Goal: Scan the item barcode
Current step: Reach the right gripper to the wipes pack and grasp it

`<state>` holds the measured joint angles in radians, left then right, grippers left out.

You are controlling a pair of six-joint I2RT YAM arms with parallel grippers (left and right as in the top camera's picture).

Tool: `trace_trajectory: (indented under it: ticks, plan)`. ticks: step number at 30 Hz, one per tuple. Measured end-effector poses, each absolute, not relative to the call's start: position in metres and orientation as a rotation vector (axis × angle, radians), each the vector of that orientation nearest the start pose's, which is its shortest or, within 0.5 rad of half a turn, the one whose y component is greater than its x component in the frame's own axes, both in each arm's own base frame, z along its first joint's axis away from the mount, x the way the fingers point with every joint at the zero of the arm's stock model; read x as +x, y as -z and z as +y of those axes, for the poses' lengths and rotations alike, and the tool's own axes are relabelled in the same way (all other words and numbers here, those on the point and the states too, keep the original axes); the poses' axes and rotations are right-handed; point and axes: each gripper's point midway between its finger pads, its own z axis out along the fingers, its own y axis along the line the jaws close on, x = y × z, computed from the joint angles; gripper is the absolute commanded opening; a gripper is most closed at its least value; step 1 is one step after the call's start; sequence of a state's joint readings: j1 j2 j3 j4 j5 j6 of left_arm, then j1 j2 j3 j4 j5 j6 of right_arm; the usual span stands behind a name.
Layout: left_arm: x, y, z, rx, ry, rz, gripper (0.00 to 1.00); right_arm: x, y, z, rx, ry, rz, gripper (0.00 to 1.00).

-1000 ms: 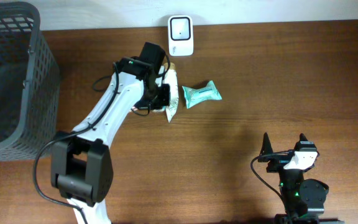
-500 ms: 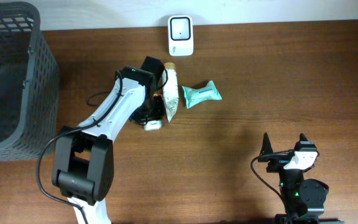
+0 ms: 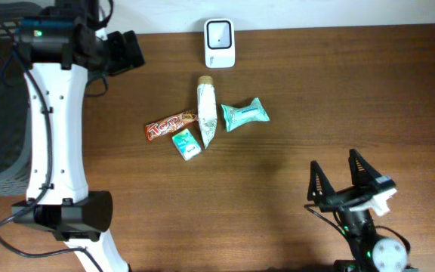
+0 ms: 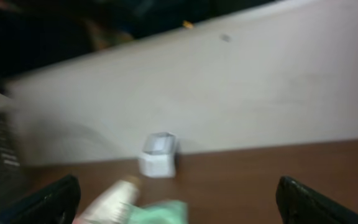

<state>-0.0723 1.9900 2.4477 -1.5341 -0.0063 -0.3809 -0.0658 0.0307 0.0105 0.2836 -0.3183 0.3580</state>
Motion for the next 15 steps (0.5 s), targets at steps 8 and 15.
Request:
trace_trajectory:
  ticks: [8,15]
  plan:
    - [0.436,-0.3,-0.019,-0.444,0.124,2.618,0.99,0.239,-0.358,0.039,0.037,-0.493,1.372,0.98]
    - [0.436,-0.3,-0.019,-0.443,0.121,2.62,0.99,0.34,-0.348,0.075,-0.04,-0.752,2.057,0.77]
